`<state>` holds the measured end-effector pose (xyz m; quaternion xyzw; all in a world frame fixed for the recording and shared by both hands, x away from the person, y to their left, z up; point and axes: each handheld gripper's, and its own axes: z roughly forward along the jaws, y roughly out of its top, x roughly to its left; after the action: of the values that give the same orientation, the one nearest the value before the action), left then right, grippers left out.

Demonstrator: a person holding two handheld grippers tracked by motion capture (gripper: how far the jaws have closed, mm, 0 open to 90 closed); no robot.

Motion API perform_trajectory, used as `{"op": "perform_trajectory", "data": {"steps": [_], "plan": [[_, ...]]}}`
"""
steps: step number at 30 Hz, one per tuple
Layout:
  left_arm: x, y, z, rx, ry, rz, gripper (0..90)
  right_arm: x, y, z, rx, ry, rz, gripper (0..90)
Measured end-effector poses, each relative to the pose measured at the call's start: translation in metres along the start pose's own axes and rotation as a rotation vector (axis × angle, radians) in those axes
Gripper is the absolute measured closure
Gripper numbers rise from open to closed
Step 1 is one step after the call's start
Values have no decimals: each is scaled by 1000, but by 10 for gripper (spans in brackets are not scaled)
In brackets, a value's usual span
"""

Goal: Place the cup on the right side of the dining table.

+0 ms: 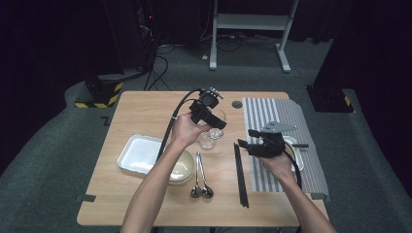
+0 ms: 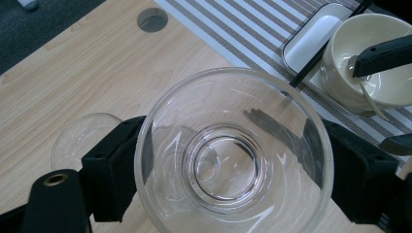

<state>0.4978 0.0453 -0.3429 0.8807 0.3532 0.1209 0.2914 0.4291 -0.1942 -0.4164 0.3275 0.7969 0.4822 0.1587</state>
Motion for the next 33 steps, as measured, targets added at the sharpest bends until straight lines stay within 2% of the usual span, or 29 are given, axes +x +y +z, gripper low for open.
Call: {"op": "perform_trajectory", "data": {"steps": [2,6,9,12,21,26,29,33], "plan": [[-1,2,1,-6,2,-7,185,-3,1,2,2,10,8,370],[-5,7,7,-11,-2,-9,184,-6,0,4,-5,21,-10,364],[-7,10,10,-11,-6,-13,185,-6,0,6,6,5,-26,353],[-9,12,12,-13,-14,2,185,-10,0,8,4,3,-6,308],[-17,17,17,-9,-18,19,185,-13,2,10,1,12,5,251],[-19,20,20,-11,-23,14,185,-12,10,13,4,2,-29,241],[-21,23,23,-14,-30,16,185,-11,11,15,4,6,-33,233],[-25,26,25,-3,-19,22,184,-11,16,20,9,-2,-43,212]]}}
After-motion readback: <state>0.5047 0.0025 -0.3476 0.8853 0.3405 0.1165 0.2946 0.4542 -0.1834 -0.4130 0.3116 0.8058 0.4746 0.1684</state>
